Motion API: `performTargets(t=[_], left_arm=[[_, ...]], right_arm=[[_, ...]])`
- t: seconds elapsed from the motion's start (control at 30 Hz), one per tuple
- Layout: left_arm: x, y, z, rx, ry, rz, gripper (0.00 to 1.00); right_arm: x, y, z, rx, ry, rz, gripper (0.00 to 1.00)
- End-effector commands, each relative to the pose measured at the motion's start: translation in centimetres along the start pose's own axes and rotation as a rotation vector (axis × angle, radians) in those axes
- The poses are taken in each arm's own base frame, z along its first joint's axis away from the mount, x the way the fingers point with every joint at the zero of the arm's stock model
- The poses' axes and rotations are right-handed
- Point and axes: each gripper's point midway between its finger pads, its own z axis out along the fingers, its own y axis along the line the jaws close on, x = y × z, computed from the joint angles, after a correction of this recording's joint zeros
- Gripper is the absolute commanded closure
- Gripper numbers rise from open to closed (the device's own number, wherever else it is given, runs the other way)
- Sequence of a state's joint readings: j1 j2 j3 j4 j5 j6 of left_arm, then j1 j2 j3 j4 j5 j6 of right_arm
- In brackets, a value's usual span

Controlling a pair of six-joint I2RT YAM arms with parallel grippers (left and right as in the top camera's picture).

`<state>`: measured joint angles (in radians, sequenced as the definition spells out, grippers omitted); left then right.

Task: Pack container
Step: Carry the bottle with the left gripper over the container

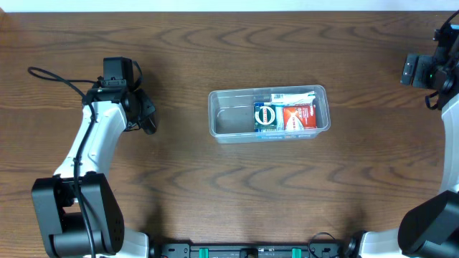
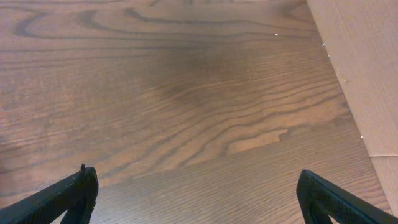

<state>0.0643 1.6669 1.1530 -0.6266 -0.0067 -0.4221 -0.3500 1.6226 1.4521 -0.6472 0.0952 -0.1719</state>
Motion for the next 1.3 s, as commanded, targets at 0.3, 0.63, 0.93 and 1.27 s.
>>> performTargets(t=[0.3,0.63,0.93,1.27], left_arm=[[0.9,-4.4,-5.6,0.251,0.105,0.217,0.73],[2.1,-12.8,-13.6,0.575,0.005,0.46,0.73],[3.6,-17.2,-16.4,0.634,-0.083,0.601,0.73],[6.2,-20.6,-16.4,0.499,-0.205,0.723,0.73]], right_arm=[[-0.2,-0.3,-0.2,0.01,-0.006,0.018,0.01],[-0.2,-0.3,-0.2,0.01,-0.006,0.018,0.01],[-0.2,-0.3,-0.2,0.01,-0.006,0.018,0.01],[-0.2,-0.3,-0.2,0.01,-0.006,0.018,0.01]])
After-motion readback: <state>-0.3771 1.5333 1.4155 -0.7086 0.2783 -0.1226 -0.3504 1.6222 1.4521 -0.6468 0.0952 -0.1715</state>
